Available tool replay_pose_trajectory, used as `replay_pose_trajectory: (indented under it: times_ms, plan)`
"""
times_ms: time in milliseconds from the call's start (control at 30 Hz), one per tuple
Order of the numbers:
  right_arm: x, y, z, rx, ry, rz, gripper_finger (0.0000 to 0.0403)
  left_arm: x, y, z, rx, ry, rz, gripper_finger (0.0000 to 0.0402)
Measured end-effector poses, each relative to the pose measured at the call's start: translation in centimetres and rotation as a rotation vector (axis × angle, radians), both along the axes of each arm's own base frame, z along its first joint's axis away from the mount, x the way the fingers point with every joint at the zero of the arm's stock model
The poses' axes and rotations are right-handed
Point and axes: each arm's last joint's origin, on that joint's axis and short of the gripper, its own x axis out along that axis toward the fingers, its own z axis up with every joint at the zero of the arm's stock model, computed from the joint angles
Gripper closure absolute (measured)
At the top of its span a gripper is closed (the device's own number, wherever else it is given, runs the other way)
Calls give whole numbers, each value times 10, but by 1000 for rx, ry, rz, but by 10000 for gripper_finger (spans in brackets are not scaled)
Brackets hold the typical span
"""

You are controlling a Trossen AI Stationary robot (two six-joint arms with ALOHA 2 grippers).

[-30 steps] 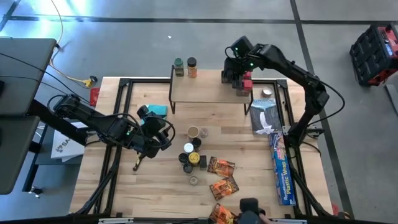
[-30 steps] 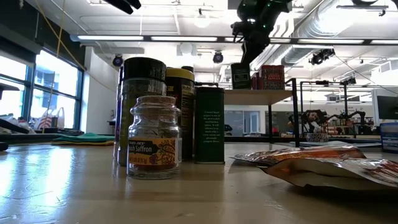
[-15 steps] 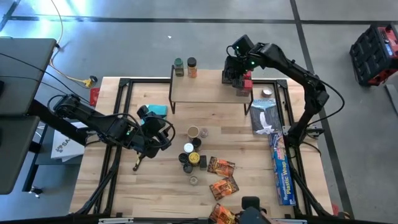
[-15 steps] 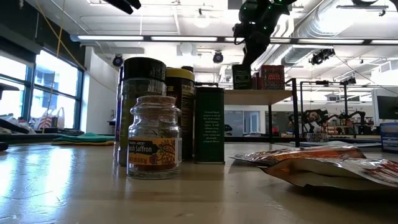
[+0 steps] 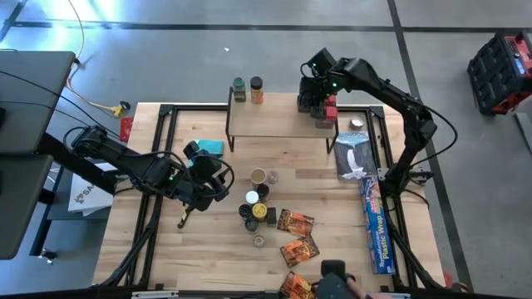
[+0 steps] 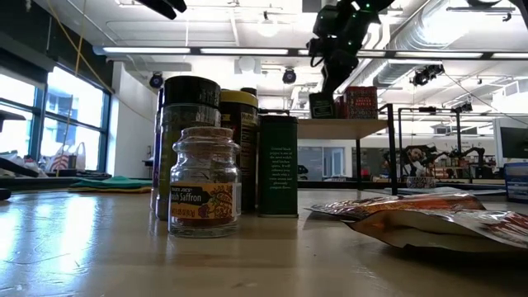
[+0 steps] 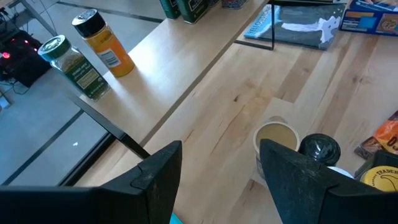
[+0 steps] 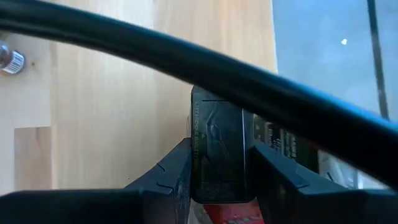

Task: Shelf spices
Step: Put the black seasoning can on the shelf

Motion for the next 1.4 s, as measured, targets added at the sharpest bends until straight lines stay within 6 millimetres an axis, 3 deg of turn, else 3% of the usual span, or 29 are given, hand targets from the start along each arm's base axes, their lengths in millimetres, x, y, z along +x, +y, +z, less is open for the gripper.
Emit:
replay_pose_trajectory:
  times_ms: [167,467,1400]
  plan:
    - [-1,-1,0,-36,26,-14,268,0,0,0,0,0,0,191]
    - [-2,-3,0,-81,61,-47,207,0,0,0,0,0,0,191]
    - [1,0,1,-183,130,-65,203,0,0,0,1,-1,0,191]
